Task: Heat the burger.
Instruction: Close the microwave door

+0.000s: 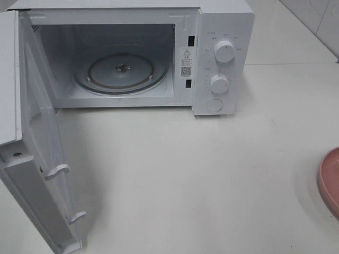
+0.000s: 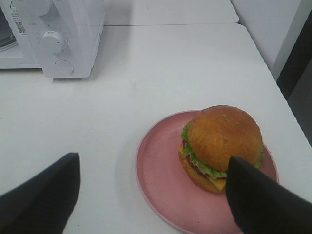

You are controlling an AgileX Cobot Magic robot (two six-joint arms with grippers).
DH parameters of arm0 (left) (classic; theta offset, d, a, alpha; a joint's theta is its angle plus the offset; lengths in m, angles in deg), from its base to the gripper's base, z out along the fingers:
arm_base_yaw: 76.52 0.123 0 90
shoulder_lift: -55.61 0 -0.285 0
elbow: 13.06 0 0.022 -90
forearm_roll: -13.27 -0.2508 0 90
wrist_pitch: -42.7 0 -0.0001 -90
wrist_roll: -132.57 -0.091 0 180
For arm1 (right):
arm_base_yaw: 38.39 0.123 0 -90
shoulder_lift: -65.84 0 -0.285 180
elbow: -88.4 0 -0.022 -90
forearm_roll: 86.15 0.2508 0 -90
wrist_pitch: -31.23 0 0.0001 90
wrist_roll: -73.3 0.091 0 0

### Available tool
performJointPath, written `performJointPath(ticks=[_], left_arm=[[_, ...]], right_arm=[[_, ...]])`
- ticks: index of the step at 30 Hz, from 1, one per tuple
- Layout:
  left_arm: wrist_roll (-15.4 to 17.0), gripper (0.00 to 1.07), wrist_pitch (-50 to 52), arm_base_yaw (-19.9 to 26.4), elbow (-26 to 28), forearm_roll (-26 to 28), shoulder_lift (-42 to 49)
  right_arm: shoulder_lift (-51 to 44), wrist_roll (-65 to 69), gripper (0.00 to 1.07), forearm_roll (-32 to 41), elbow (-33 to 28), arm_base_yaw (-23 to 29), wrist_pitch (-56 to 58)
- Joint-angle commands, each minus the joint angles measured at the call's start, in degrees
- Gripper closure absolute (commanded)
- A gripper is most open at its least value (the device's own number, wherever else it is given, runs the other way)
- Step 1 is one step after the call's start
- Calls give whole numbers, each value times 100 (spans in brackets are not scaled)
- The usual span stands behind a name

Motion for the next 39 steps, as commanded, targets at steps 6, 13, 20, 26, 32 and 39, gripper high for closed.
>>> performJointPath(ticks=[6, 13, 20, 26, 32, 39], left_arm=[[40, 9, 97, 11, 69, -29, 34], [40, 25, 418, 11, 195, -23, -521], [34, 71, 791, 11, 183, -34, -1026], [34, 107, 1908, 11, -212, -23, -1530], [23, 107, 3283, 11, -825, -17, -1845], [23, 107, 4916, 11, -1392, 338, -2212]], right_arm=[[-143, -80, 31, 17, -11, -52, -17], [-143, -80, 31, 17, -11, -52, -17], [-143, -80, 31, 17, -11, -52, -17], [-143, -80, 31, 17, -11, -52, -17], [-143, -80, 31, 17, -11, -52, -17], [-143, -80, 31, 17, -11, -52, -17]])
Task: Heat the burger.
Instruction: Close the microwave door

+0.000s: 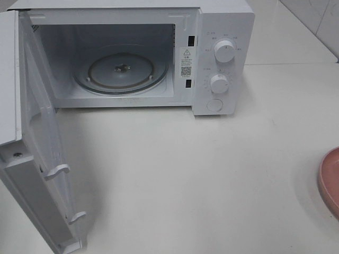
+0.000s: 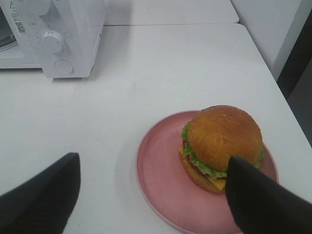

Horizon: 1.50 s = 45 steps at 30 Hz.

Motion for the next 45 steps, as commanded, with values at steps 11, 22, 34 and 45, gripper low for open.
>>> performJointPath(ticks=[11, 22, 34, 45], left_arm=[[286, 107, 3283, -57, -1003, 235, -1134], [1524, 107, 4899, -407, -1003, -1684, -2739], [2830, 107, 6824, -407, -997, -3552, -4309], [2871, 107, 8079, -407, -739, -3873, -5867]], right_arm=[[-143, -80, 31, 17, -11, -52, -17], [-143, -80, 31, 23, -11, -52, -17], [-143, -80, 31, 23, -11, -52, -17], [-143, -80, 31, 23, -11, -52, -17]])
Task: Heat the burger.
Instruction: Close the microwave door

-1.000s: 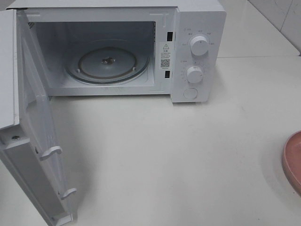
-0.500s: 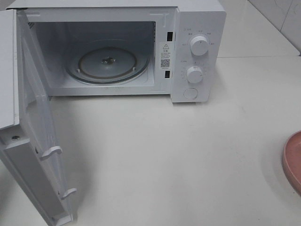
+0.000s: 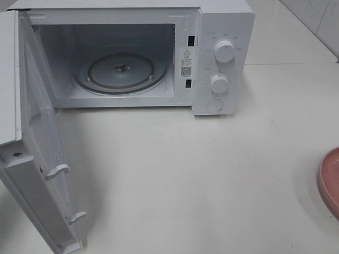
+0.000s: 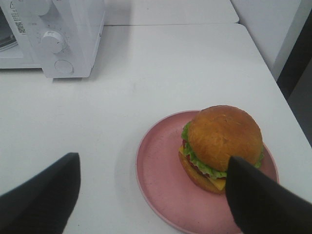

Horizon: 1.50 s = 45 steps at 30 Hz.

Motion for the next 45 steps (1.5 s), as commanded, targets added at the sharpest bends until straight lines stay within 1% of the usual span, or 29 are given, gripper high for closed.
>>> performJointPath(ticks=[1, 4, 6, 7, 9, 10, 12, 13, 15, 16, 17, 18, 20, 24, 25, 27, 28, 29, 30, 31, 32, 34, 35, 39, 40, 41, 42, 43, 45], left_arm=[[40, 107, 418, -63, 155, -120, -367], [40, 107, 418, -132, 195, -120, -424], [-126, 107, 413, -550, 407, 57, -688], [-126, 107, 413, -550, 407, 57, -688], [-298, 107, 413, -865, 539, 390, -819], [-298, 107, 413, -865, 539, 390, -819], [-321, 107, 401, -1146, 693, 670, -922], [-321, 107, 401, -1146, 693, 670, -922], [-350, 107, 372, -1415, 859, 1094, -1037], [-350, 107, 372, -1415, 859, 1094, -1037], [-361, 107, 332, -1599, 968, 1421, -1106], [-361, 107, 332, -1599, 968, 1421, -1106], [-395, 107, 183, -1839, 1152, 1707, -1232], [-476, 107, -34, -2080, 1387, 1902, -1375], [-487, 107, -172, -2257, 1553, 2160, -1478], [-510, 107, -246, -2355, 1656, 2280, -1536], [-636, 107, -281, -2544, 1845, 2481, -1656], [-636, 107, -281, -2544, 1845, 2481, -1656], [-773, 107, -281, -2716, 2011, 2699, -1793], [-773, 107, -281, -2716, 2011, 2699, -1793], [-877, 107, -281, -2871, 2172, 2934, -1919], [-917, 107, -292, -2951, 2263, 3042, -1994], [-974, 107, -350, -3094, 2441, 3254, -2126], [-1071, 107, -556, -3283, 2739, 3455, -2303], [-1175, 107, -636, -3398, 2922, 3621, -2418], [-1175, 107, -636, -3398, 2922, 3621, -2418], [-1318, 107, -682, -3512, 3134, 3776, -2515], [-1318, 107, -682, -3512, 3134, 3776, -2515], [-1467, 107, -814, -3638, 3432, 3942, -2681]], right_arm=[[-143, -80, 31, 23, -11, -52, -17], [-143, -80, 31, 23, -11, -52, -17], [-143, -80, 31, 23, -11, -52, -17], [-143, -80, 31, 23, -11, -52, -17], [-143, -80, 31, 23, -11, -52, -17], [-143, -80, 31, 23, -11, -52, -17], [-143, -80, 31, 23, -11, -52, -17], [-143, -80, 31, 23, -11, -52, -17], [-143, -80, 31, 23, -11, -52, -17], [-143, -80, 31, 23, -11, -52, -17], [-143, -80, 31, 23, -11, -52, -17], [-143, -80, 31, 23, -11, -52, -17], [-143, -80, 31, 23, -11, -52, -17], [-143, -80, 31, 23, -11, -52, -17], [-143, -80, 31, 23, -11, -52, -17], [-143, -80, 31, 23, -11, -52, -17], [-143, -80, 31, 23, -11, -52, -17], [-143, -80, 31, 23, -11, -52, -17], [-143, -80, 31, 23, -11, -52, -17], [-143, -80, 31, 23, -11, -52, -17], [-143, -80, 31, 23, -11, -52, -17], [-143, -80, 31, 23, -11, -52, -17], [-143, -80, 31, 23, -11, -52, -17], [-143, -80, 31, 23, -11, -52, -17], [-143, -80, 31, 23, -11, -52, -17], [-143, -80, 31, 23, -11, -52, -17], [-143, -80, 31, 23, -11, -52, -17], [-143, -80, 31, 23, -11, -52, -17], [-143, -80, 31, 23, -11, -52, -17]])
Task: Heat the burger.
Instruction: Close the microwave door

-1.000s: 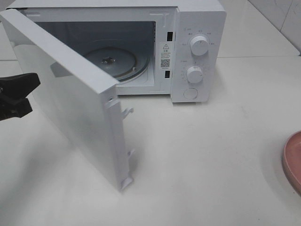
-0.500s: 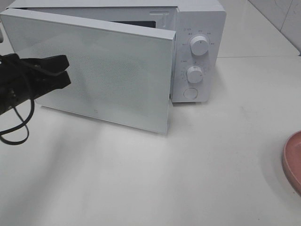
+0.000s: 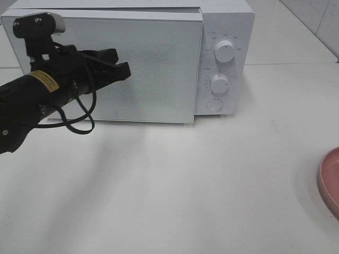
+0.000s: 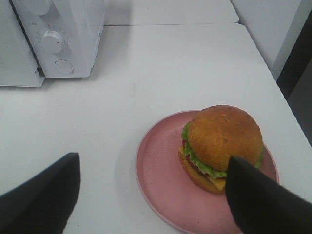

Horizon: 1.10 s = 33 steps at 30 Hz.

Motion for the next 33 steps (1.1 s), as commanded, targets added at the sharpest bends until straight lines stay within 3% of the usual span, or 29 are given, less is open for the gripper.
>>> performJointPath(ticks=[1, 8, 11, 19, 21, 22, 28, 33], left_arm=[[-160, 107, -143, -126, 281, 218, -115], [-218, 107, -722, -281, 1255, 453, -625], [-223, 107, -814, -281, 1364, 464, -676], [-722, 107, -1071, -258, 2131, 917, -1129], [-825, 107, -1152, -252, 2194, 980, -1140], [-1066, 107, -1255, -252, 2286, 1112, -1152], [-1295, 107, -1478, -264, 2292, 1100, -1094], [-1295, 107, -3564, -407, 2292, 957, -561]], right_arm=[[-143, -80, 31, 23, -11, -52, -17], [-143, -80, 31, 17, -11, -52, -17], [-143, -80, 31, 17, -11, -52, -17], [-143, -69, 31, 17, -11, -52, -17], [-143, -69, 31, 17, -11, -52, -17], [-143, -69, 31, 17, -11, -52, -17], [-143, -69, 31, 17, -11, -52, -17], [-143, -74, 31, 17, -11, -52, -17]])
